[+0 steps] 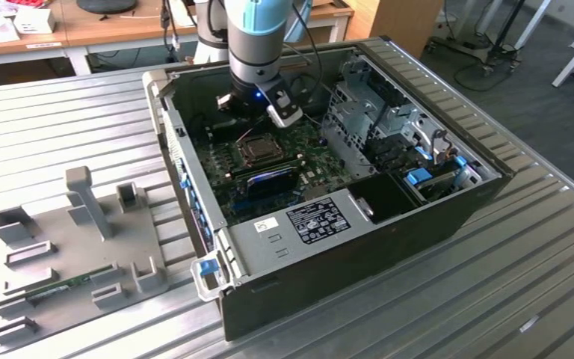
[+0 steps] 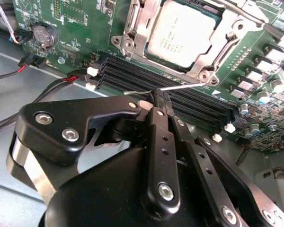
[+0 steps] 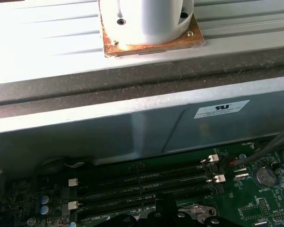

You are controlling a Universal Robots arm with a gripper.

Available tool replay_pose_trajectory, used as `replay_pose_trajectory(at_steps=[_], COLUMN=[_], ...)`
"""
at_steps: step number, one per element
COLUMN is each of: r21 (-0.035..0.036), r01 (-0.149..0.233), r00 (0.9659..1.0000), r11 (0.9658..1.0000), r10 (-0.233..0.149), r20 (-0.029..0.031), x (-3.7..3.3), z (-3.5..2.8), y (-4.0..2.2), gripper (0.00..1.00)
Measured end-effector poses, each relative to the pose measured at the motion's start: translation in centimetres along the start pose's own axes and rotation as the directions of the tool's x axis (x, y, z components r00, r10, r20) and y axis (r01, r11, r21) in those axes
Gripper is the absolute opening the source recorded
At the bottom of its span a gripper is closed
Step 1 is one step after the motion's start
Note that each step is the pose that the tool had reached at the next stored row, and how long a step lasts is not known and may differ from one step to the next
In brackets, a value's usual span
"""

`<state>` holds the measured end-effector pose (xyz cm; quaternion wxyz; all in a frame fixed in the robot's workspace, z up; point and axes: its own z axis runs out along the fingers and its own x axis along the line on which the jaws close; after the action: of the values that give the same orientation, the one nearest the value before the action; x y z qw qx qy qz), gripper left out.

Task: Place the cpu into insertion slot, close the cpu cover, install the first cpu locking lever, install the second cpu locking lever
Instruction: 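Install the first cpu locking lever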

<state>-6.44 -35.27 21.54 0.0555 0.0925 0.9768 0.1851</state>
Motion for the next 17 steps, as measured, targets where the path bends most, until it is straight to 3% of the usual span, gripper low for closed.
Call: replay_pose_trajectory(at_steps=[12,17], r21=[-0.0055,-0.0056], r01=[0.003,0.003], r00=[1.0000,0.9999], r11=[1.0000,1.0000], r10=[-0.003,-0.003], r20=[0.0092,0.0098], x=[0.32,0.34], z=[-0.16,-0.15], y=[0.11,0.09], gripper=[0.10,0.10])
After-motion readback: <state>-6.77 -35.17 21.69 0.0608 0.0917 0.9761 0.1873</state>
